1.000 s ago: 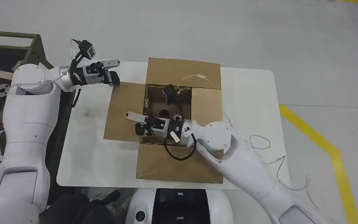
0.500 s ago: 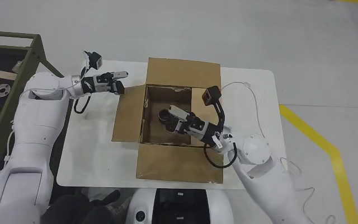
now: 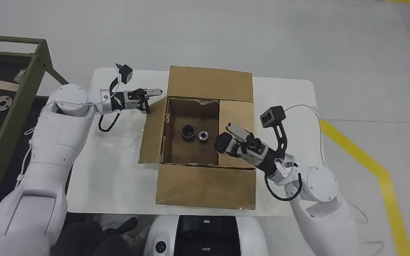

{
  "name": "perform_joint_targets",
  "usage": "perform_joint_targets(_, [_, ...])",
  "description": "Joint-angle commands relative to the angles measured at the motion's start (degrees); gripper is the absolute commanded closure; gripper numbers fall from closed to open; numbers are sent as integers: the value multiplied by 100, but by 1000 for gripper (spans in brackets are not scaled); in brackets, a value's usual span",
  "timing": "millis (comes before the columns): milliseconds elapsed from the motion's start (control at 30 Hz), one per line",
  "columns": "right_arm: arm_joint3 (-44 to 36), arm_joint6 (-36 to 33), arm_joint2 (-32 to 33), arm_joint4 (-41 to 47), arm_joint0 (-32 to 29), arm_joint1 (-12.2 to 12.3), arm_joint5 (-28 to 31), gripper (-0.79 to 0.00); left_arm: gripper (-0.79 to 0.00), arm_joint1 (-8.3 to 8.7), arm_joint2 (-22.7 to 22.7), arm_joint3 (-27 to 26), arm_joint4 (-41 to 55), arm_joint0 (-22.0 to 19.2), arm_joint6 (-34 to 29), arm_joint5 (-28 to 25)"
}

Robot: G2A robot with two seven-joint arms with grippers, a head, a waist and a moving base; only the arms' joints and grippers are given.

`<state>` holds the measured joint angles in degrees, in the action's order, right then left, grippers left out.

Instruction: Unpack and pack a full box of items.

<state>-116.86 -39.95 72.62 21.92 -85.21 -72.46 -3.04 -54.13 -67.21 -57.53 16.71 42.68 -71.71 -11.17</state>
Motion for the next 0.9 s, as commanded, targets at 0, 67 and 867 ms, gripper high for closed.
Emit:
perform_joint_targets(0, [-19,-29,79,44,-75,16,49,-785,-785,-11,35,-37,7,-8,24,32])
perform_joint_targets(67, [-14,-54,148,93,-141,31,99,-785,-785,-22,70,-81,9,-11,31,51])
perform_joint_targets(867, [278,-394,608,688,-482,153,700,-785,-785,274,-924,-867,567,393,-502,210])
